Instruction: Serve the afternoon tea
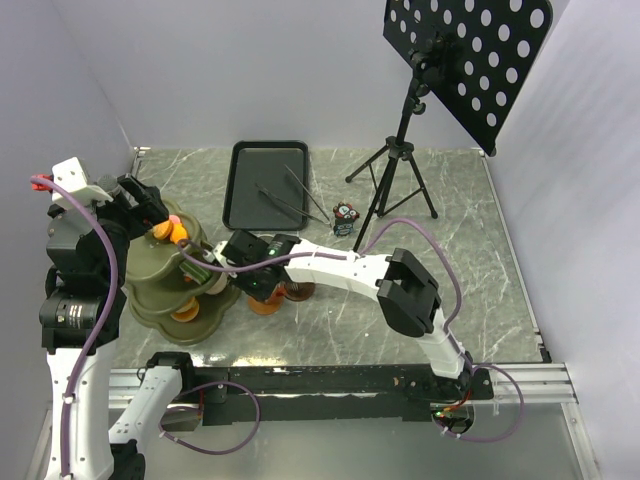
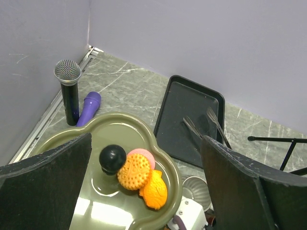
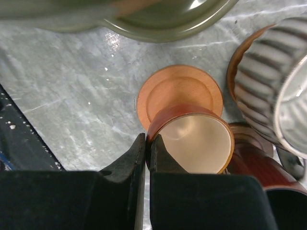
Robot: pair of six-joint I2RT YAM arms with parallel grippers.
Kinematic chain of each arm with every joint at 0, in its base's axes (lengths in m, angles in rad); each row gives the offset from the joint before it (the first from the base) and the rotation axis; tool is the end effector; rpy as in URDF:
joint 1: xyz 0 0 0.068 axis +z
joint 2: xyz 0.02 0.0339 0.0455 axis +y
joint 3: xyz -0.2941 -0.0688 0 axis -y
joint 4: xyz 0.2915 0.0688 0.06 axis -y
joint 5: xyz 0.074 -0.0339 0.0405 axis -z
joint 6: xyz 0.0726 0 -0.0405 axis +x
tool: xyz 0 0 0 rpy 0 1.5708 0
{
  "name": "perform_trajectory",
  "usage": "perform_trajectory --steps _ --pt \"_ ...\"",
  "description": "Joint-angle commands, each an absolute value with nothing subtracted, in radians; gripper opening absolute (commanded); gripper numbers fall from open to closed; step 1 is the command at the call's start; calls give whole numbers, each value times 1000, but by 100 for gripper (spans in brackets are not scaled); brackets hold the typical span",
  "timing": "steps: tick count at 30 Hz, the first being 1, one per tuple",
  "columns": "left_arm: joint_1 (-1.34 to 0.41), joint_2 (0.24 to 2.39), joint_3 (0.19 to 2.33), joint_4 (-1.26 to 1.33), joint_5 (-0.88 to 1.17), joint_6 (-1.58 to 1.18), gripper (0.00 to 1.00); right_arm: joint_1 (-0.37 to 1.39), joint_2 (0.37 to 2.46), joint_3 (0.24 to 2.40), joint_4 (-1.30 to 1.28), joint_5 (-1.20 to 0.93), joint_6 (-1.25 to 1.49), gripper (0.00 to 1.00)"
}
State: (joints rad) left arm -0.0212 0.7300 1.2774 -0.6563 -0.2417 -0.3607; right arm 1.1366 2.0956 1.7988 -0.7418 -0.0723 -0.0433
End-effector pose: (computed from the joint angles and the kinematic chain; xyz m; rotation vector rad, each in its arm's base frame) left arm 0.1625 0.0139 0.4969 -0.4606 1.6127 -0.0849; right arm 0.2215 0.4902 0.2140 -1.5163 2.2173 0.4636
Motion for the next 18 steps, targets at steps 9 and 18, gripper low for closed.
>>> perform_trajectory --steps 9,18 --pt "-23 732 1295 -638 -232 -359 100 1137 2132 1792 -693 -63 -51 0" --pt "-23 730 1290 -637 -227 -364 100 1137 2102 1769 -681 -40 -49 43"
